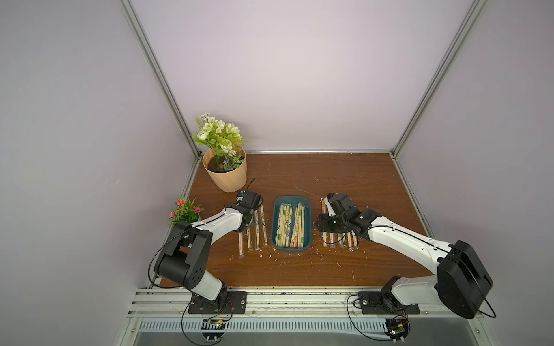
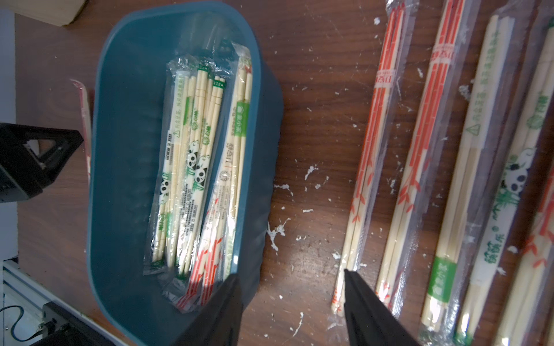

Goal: Take the paired disposable chopsticks out of the storage box
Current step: Place the paired disposable chopsticks at the center of the board.

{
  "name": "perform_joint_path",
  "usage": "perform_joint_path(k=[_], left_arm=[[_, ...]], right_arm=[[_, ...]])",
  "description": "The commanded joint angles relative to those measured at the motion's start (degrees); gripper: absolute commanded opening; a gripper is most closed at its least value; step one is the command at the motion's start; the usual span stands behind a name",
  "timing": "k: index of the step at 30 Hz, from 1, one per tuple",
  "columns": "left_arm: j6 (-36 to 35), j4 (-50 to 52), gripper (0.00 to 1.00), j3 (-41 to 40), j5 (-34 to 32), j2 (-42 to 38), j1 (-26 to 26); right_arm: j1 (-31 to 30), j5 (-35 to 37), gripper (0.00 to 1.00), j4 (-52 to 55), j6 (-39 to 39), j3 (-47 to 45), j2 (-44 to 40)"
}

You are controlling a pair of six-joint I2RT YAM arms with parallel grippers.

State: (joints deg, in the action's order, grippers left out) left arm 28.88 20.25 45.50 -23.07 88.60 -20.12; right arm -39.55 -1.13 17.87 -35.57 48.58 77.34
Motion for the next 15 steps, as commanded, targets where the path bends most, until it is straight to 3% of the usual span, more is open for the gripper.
perform_joint_path(k=[1,6,11,15], left_arm=[[-0.4,0.21,0.35,0.6,0.75,-1.37,0.6],[-0.63,1.44,0.4,2.1,2.54,-4.09,0.59],[-0.85,1.6,0.43,3.66,9.75,-7.28,0.23],[0.3,0.08,0.44,5.05,14.59,-9.45,-3.21]], right_arm=[[0.32,1.7,0.59,1.12,0.08,0.16,-2.14],[0.34,2.09,0.59,1.64,0.15,0.09,-2.25],[0.33,2.38,0.59,2.26,0.67,0.27,-2.19],[0.4,2.3,0.59,1.87,0.26,0.03,-2.24]])
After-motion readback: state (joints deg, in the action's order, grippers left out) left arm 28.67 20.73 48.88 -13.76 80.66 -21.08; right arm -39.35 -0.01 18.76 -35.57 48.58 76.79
